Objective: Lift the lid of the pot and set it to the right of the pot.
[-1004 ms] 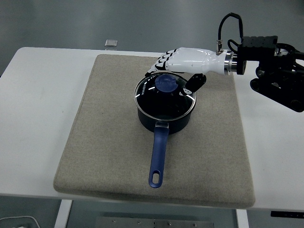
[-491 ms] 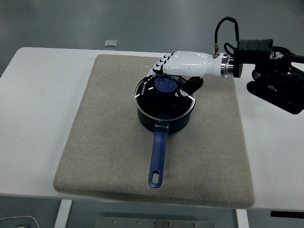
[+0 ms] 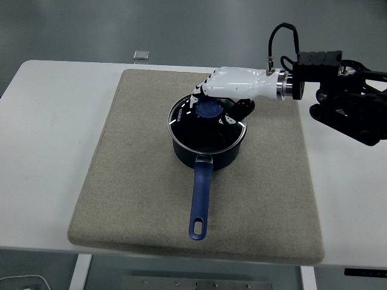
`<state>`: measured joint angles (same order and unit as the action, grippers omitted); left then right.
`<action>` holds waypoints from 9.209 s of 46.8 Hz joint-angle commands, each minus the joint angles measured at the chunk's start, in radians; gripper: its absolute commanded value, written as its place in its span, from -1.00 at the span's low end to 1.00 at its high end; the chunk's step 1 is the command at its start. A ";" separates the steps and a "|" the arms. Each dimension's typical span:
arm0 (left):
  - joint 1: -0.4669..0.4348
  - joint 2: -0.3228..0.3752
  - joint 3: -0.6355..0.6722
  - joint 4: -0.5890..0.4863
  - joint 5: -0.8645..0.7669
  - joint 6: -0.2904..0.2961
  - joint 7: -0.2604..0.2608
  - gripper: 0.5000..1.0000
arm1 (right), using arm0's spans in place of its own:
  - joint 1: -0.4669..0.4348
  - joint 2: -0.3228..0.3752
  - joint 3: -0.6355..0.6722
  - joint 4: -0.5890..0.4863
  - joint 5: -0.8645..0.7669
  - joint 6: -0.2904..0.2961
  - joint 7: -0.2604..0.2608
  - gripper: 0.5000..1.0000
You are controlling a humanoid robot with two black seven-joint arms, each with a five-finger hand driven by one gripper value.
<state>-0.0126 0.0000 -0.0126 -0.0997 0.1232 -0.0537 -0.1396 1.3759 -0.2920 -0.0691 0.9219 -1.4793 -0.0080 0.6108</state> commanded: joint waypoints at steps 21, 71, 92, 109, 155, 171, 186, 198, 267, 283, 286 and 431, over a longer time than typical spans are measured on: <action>0.000 0.000 0.000 0.000 0.000 0.000 0.000 1.00 | 0.026 0.005 -0.037 -0.002 -0.009 0.019 0.000 -1.00; 0.000 0.000 0.000 0.000 0.000 0.000 0.000 1.00 | 0.091 0.005 -0.034 -0.003 0.005 0.023 0.000 -1.00; 0.000 0.000 0.000 0.000 0.000 0.000 0.000 1.00 | 0.123 0.002 -0.018 -0.126 0.077 0.036 0.000 -1.00; 0.000 0.000 0.000 0.000 0.000 0.000 0.000 1.00 | 0.129 0.004 -0.026 -0.267 0.140 0.060 0.000 -1.00; 0.000 0.000 0.000 0.000 0.000 0.000 0.000 1.00 | 0.049 -0.012 -0.084 -0.477 0.140 0.074 0.000 -1.00; 0.000 0.000 -0.001 0.000 0.000 0.000 0.000 1.00 | 0.006 -0.035 -0.166 -0.474 0.142 0.071 0.000 -1.00; 0.000 0.000 0.000 0.000 0.000 0.000 0.000 1.00 | -0.052 -0.052 -0.173 -0.468 0.142 0.071 0.000 -1.00; 0.000 0.000 -0.001 0.000 0.000 0.000 0.000 1.00 | -0.081 -0.052 -0.169 -0.468 0.142 0.065 0.000 -1.00; -0.001 0.000 0.000 0.000 0.000 0.000 0.000 1.00 | -0.141 -0.050 -0.179 -0.454 0.310 0.089 0.000 0.23; 0.000 0.000 0.000 0.000 0.000 0.000 0.000 1.00 | -0.127 -0.073 -0.198 -0.453 0.301 0.091 0.000 0.24; -0.001 0.000 0.000 0.000 0.000 0.000 0.000 1.00 | -0.114 -0.075 -0.199 -0.453 0.301 0.092 0.000 0.24; 0.000 0.000 -0.001 0.000 0.000 0.000 0.000 1.00 | -0.178 -0.024 0.156 -0.390 1.898 0.347 -0.259 0.61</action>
<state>-0.0129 0.0000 -0.0127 -0.0997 0.1228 -0.0537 -0.1396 1.1980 -0.3185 0.0564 0.5352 0.4178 0.3488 0.3502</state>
